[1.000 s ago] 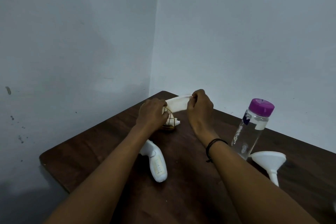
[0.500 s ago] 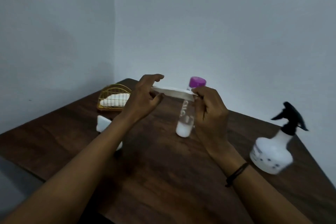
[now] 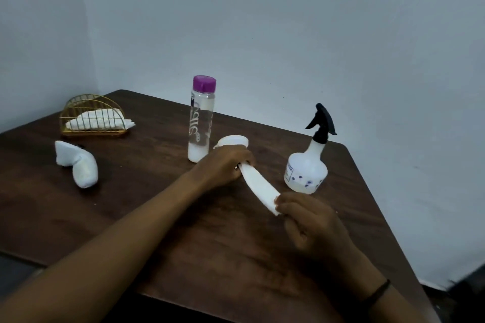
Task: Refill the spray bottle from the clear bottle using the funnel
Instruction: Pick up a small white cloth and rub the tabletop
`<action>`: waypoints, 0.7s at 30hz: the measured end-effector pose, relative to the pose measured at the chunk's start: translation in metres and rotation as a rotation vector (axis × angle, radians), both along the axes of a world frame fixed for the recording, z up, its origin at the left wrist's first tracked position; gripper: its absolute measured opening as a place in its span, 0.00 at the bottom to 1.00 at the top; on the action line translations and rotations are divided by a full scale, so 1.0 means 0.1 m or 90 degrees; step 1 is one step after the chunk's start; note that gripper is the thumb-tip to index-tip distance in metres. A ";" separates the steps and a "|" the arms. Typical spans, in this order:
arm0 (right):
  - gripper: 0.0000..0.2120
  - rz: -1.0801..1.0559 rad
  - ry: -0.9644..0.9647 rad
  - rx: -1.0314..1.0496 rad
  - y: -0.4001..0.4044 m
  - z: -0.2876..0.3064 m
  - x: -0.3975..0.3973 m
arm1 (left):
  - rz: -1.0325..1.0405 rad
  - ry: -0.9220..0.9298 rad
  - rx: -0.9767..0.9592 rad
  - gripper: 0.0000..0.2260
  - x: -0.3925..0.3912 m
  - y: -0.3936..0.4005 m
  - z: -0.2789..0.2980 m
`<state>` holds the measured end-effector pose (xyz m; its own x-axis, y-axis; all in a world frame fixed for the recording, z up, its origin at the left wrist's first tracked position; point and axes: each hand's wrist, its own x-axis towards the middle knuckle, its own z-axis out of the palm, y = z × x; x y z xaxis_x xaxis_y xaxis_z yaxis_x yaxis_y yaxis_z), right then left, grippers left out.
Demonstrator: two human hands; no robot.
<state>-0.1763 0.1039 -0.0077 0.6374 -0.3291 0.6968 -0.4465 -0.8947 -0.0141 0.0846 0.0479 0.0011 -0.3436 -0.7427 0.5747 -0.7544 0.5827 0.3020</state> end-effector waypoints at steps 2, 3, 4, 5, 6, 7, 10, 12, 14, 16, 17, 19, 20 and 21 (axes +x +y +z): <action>0.08 0.002 0.081 0.064 0.02 -0.03 -0.06 | 0.016 -0.053 0.033 0.07 -0.04 -0.02 -0.05; 0.07 -0.008 0.131 0.102 0.03 -0.03 -0.07 | 0.021 -0.093 0.042 0.04 -0.05 -0.03 -0.07; 0.06 -0.022 0.179 0.132 0.04 -0.02 -0.08 | 0.022 -0.140 0.043 0.02 -0.06 -0.03 -0.08; 0.06 -0.031 0.217 0.151 0.05 0.00 -0.08 | 0.025 -0.184 0.036 0.03 -0.07 -0.03 -0.10; 0.07 -0.030 0.241 0.159 0.06 0.03 -0.08 | 0.030 -0.219 0.023 0.03 -0.06 -0.04 -0.12; 0.09 -0.022 0.249 0.159 0.07 0.05 -0.07 | 0.039 -0.233 0.007 0.04 -0.04 -0.05 -0.13; 0.14 -0.038 0.178 0.153 0.10 0.10 0.01 | 0.063 -0.166 -0.024 0.08 0.01 -0.07 -0.13; 0.17 -0.075 0.174 0.147 0.08 0.05 0.10 | 0.064 -0.111 -0.017 0.08 0.01 -0.08 -0.12; 0.22 -0.092 0.244 0.179 0.03 0.00 0.18 | 0.055 -0.092 -0.002 0.06 -0.02 -0.08 -0.13; 0.27 -0.097 0.320 0.236 -0.04 -0.02 0.25 | 0.046 -0.077 0.008 0.06 -0.05 -0.08 -0.13; 0.28 -0.100 0.349 0.267 -0.07 -0.02 0.28 | 0.041 -0.068 0.009 0.07 -0.06 -0.08 -0.14; 0.28 -0.106 0.397 0.312 -0.10 -0.03 0.32 | 0.040 -0.058 0.013 0.07 -0.08 -0.09 -0.13; 0.28 -0.108 0.418 0.328 -0.10 -0.03 0.32 | 0.042 -0.055 0.017 0.07 -0.08 -0.09 -0.13; 0.29 -0.111 0.432 0.343 -0.11 -0.03 0.33 | 0.043 -0.051 0.022 0.06 -0.08 -0.10 -0.14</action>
<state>-0.1432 0.0929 -0.0111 0.7677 -0.6344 -0.0910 -0.6408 -0.7616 -0.0968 0.0764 0.0384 -0.0125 -0.3357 -0.7845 0.5214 -0.8140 0.5202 0.2585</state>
